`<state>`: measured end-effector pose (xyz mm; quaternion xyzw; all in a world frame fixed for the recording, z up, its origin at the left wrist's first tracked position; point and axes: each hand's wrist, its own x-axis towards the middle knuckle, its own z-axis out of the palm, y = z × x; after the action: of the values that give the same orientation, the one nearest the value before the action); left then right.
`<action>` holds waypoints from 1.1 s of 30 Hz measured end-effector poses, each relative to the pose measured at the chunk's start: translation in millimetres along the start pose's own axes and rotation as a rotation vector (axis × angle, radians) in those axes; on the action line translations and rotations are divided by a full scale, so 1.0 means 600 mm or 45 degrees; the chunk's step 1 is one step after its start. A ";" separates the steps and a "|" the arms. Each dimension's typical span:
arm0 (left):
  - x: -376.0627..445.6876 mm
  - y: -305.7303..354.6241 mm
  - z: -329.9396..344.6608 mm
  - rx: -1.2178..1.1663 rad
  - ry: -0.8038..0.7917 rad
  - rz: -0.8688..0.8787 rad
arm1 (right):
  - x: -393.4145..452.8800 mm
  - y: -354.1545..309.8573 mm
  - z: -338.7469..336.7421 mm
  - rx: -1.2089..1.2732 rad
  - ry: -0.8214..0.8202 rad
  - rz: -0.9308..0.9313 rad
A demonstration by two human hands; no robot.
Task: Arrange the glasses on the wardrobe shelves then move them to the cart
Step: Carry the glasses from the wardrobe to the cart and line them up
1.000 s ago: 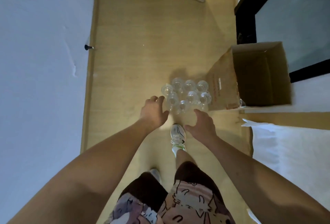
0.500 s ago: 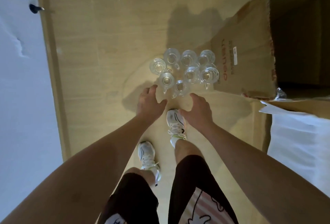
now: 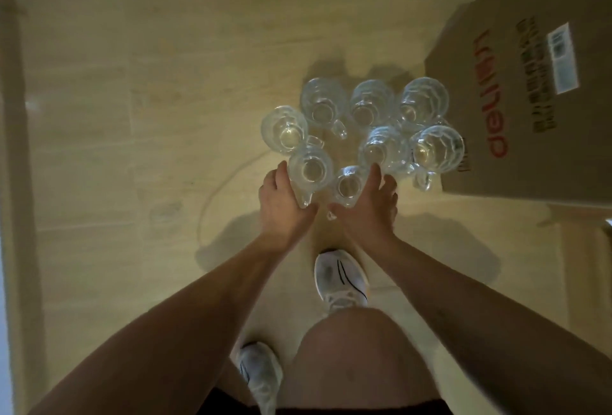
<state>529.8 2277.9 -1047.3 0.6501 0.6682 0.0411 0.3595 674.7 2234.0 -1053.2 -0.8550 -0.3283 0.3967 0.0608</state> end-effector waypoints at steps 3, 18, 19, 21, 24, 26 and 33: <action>0.041 -0.038 0.035 0.015 -0.093 0.101 | 0.034 0.008 0.045 0.019 0.066 0.005; 0.092 -0.072 0.088 -0.312 0.033 0.075 | 0.057 0.032 0.097 0.160 0.328 -0.101; 0.092 -0.072 0.089 -0.303 0.039 0.068 | 0.058 0.034 0.097 0.163 0.327 -0.096; 0.096 -0.070 0.085 -0.251 0.013 0.069 | 0.058 0.035 0.095 0.168 0.316 -0.087; 0.093 -0.068 0.067 -0.165 -0.073 0.091 | 0.050 0.033 0.080 0.146 0.293 -0.056; 0.075 -0.060 0.044 -0.108 -0.117 0.096 | 0.034 0.027 0.059 0.118 0.277 -0.028; -0.067 0.041 -0.124 -0.051 -0.154 0.031 | -0.124 -0.040 -0.098 0.099 0.237 -0.070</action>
<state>506.8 2276.4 -962.5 0.6521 0.6363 0.0194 0.4117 669.9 2216.3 -956.9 -0.8759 -0.3288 0.3264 0.1350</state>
